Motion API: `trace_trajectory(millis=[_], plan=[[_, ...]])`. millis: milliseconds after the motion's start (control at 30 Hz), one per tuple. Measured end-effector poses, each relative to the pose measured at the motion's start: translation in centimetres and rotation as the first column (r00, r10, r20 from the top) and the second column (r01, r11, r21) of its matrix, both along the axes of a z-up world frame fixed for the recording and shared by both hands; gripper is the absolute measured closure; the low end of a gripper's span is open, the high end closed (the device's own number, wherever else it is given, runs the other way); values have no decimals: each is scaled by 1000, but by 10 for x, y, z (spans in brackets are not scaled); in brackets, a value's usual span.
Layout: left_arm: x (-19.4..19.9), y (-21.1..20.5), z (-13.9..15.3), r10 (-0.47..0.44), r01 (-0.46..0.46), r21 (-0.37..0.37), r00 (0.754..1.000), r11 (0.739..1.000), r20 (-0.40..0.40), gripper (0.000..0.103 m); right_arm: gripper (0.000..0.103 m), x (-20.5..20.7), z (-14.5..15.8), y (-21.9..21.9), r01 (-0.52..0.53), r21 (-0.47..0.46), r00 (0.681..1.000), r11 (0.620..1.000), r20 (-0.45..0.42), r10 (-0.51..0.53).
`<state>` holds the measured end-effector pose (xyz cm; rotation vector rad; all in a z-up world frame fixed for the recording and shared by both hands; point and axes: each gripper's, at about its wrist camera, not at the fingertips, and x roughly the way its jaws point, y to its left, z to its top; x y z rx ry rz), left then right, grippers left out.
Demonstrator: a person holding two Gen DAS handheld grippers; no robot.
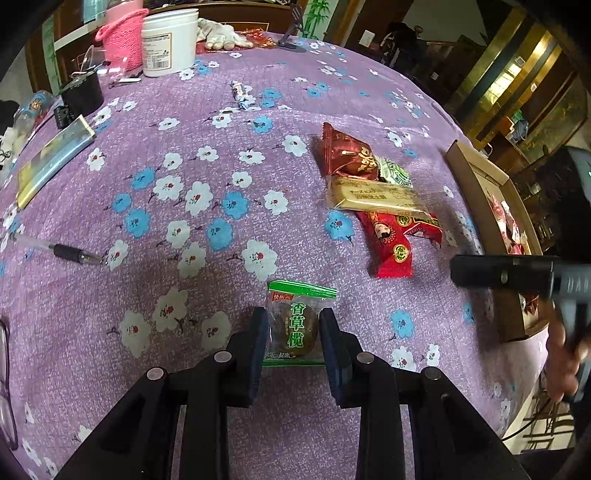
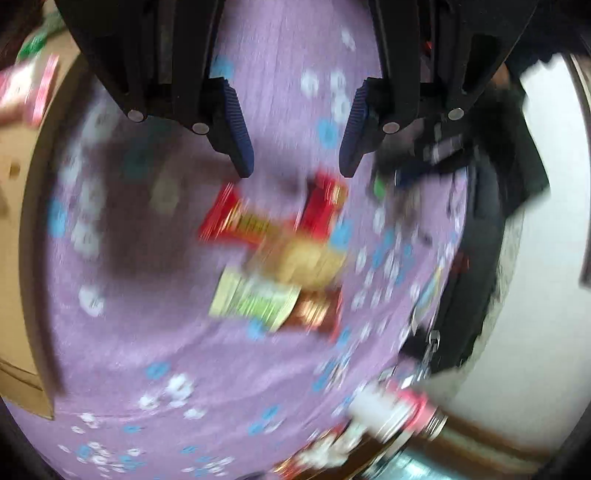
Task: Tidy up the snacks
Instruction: 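Grasp a green-and-white packet with the left tool while the right tool grasps a red black-labelled packet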
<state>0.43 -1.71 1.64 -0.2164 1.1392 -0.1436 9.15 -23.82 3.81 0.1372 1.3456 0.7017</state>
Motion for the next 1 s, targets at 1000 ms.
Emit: trace_trajectory(millis=[1000], plan=[[5, 1, -1, -52, 52, -12, 998, 999, 34, 73, 86, -18, -6, 62, -100, -304, 963, 947, 212, 169]])
